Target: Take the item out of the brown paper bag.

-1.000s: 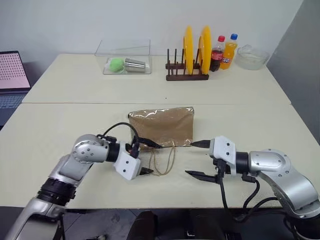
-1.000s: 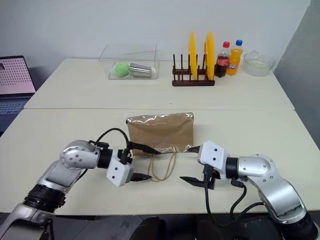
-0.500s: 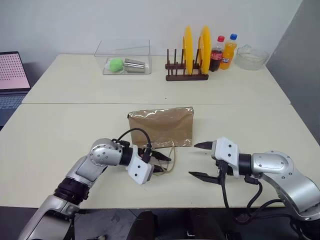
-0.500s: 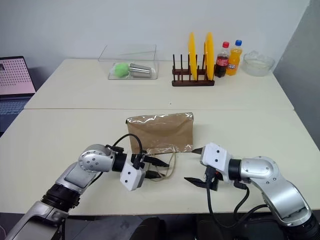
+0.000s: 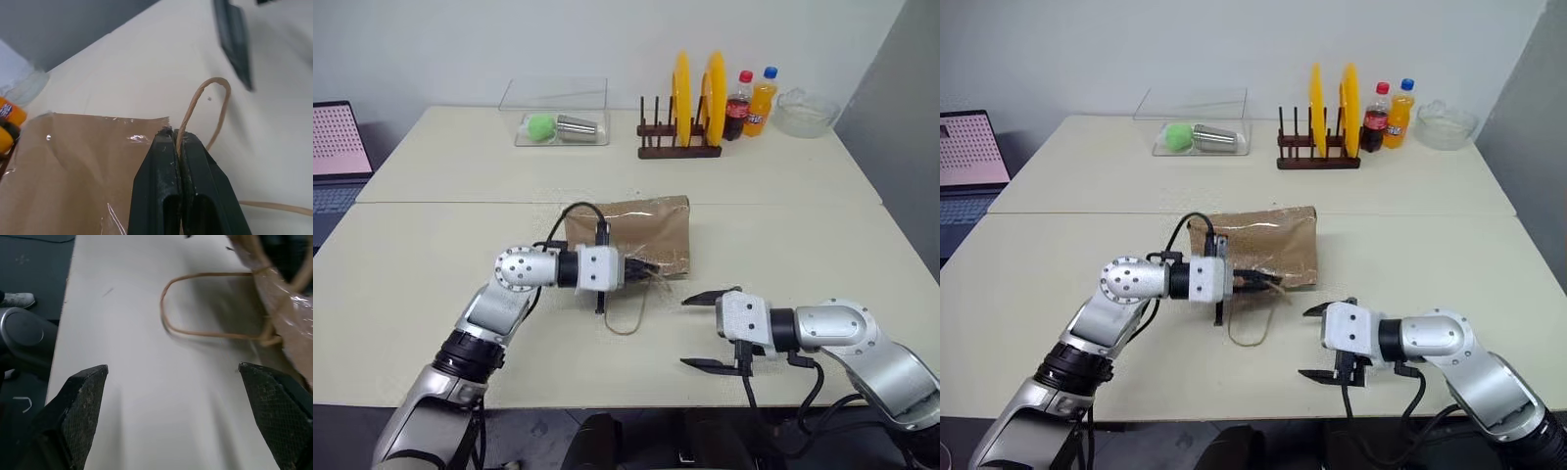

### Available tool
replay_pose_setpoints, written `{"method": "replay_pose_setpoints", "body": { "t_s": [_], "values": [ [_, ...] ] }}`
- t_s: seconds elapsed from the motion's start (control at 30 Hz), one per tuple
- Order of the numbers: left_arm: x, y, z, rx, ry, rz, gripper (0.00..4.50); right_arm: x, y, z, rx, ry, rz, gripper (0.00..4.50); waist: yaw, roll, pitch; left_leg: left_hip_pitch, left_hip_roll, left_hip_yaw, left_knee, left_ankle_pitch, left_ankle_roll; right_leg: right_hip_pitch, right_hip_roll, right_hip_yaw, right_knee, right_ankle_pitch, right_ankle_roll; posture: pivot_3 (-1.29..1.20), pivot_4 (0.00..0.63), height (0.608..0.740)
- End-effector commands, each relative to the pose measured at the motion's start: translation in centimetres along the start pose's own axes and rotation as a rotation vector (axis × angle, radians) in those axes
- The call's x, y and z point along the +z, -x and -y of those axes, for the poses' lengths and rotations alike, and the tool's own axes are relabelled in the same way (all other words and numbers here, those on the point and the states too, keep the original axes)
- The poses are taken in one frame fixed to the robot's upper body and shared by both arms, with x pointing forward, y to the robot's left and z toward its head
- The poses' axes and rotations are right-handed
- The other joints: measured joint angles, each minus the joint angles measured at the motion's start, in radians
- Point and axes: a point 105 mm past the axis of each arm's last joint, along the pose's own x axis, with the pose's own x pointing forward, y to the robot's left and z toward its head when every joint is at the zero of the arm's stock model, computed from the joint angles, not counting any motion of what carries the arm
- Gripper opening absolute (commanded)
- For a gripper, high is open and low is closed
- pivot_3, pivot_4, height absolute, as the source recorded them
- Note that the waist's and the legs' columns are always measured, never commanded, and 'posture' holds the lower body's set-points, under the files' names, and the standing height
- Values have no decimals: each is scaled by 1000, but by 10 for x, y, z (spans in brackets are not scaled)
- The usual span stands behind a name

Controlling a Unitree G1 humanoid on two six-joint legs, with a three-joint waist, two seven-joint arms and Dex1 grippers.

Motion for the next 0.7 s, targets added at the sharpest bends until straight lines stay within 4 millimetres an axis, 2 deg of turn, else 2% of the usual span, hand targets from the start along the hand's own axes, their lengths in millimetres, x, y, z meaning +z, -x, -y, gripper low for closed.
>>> {"method": "replay_pose_setpoints", "body": {
  "t_s": [0.03, 0.27, 0.4, 0.57, 0.67, 0.7],
  "values": [
    [17, 6, -22, 69, -1, 35, 33, 13, -9, 5, 32, 115, 33, 4500, -2, 0, 0, 0, 0, 0, 0, 0, 0, 0, 0, 0, 0, 0, 0, 0, 150, 740],
    [16, 8, -30, 76, -5, 20, 33, 20, -43, 15, 45, 259, 56, 4500, 0, 0, 0, 0, 0, -1, 0, 0, 0, 0, 0, 0, 0, 0, 0, 0, 150, 740],
    [16, 8, -33, 79, -8, 20, 33, 11, -68, 20, 42, 364, 7, 4500, 1, 0, 0, 0, 0, -1, 1, 0, -1, 0, 0, 0, 0, 0, -1, 0, 150, 740],
    [15, 7, -35, 82, -11, 17, 33, 8, -86, 26, 19, 421, -8, 4500, 1, 0, 0, 0, 0, -1, 1, 0, -1, 0, 0, 0, 0, 3, -5, 0, 150, 740],
    [15, 7, -36, 87, -14, 16, 0, 6, -93, 28, 0, 434, -20, 3936, 0, 0, 0, 0, 0, -1, 1, 0, -1, 0, 0, 0, 1, 3, -6, 0, 150, 740],
    [15, 7, -36, 88, -14, 16, 0, 6, -94, 28, -2, 434, -22, 3546, 0, 0, 0, 0, 0, -1, 1, 0, -1, 0, 0, 0, 1, 3, -6, 0, 150, 740]
  ]
}}
